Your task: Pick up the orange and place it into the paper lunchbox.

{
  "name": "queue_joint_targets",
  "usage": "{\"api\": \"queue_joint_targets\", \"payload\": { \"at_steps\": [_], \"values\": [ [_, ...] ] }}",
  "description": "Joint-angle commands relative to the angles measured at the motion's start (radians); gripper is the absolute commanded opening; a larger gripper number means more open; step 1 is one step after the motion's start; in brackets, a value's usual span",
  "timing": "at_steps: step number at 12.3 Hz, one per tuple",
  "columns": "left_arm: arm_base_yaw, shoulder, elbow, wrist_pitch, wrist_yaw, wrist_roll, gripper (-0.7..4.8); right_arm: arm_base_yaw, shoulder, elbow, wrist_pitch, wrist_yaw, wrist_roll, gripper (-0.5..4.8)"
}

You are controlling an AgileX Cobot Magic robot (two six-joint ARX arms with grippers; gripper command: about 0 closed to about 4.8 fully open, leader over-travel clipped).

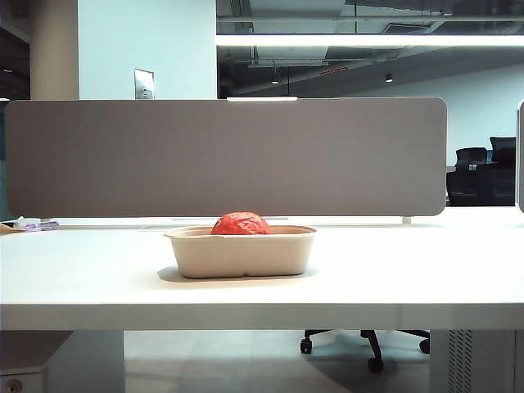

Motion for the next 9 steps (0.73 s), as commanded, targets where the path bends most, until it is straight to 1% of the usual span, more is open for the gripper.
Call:
{"api": "queue_joint_targets", "payload": {
  "at_steps": [1, 3, 4, 9],
  "values": [
    [0.002, -0.003, -0.002, 0.013, 0.004, -0.003, -0.06, -0.042, -0.04, -0.031, 0.025, -0.034, 0.0, 0.0],
    [0.002, -0.003, -0.002, 0.013, 0.004, -0.003, -0.06, -0.055, -0.077, -0.053, 0.024, -0.03, 0.0, 0.0],
    [0.002, -0.004, -0.002, 0.013, 0.003, -0.003, -0.06, -0.072, -0.136, -0.086, 0.028, -0.029, 0.0, 0.0],
    [0.002, -0.003, -0.002, 0.011, 0.003, -0.003, -0.06, -0.105, -0.132, -0.131, 0.102, -0.026, 0.001, 0.0]
  ]
}}
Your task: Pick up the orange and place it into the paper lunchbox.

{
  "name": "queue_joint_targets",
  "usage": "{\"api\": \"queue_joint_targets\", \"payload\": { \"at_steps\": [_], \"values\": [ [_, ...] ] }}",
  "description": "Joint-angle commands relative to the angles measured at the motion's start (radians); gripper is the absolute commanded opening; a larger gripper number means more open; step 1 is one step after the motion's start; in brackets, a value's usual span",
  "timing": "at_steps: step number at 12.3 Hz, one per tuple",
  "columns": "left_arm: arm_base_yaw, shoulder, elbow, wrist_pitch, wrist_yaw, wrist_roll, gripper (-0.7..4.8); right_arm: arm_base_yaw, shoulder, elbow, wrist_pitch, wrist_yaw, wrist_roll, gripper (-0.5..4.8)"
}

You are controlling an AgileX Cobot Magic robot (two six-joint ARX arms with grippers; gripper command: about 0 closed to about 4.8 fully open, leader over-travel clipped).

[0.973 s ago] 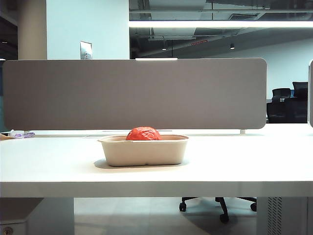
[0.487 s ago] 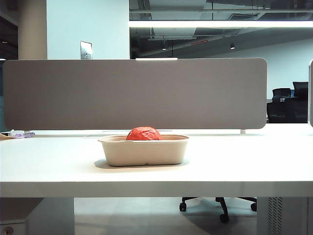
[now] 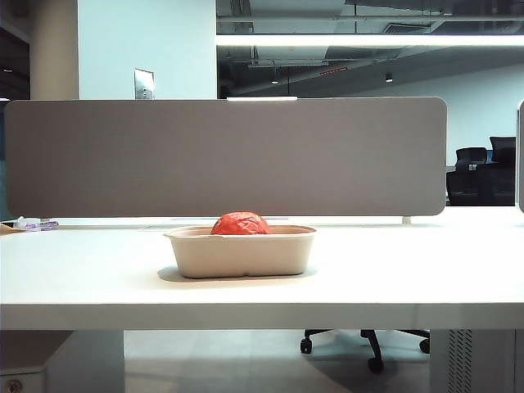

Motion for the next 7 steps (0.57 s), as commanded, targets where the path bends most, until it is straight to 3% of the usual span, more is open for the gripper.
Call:
{"api": "queue_joint_targets", "payload": {
  "at_steps": [1, 7],
  "values": [
    [0.003, -0.003, -0.002, 0.012, 0.003, -0.003, -0.05, -0.013, -0.002, -0.006, 0.059, 0.0, 0.0, 0.0],
    [0.002, -0.003, -0.002, 0.013, 0.003, -0.003, -0.06, -0.022, -0.002, -0.006, 0.057, 0.0, 0.0, 0.0]
  ]
}}
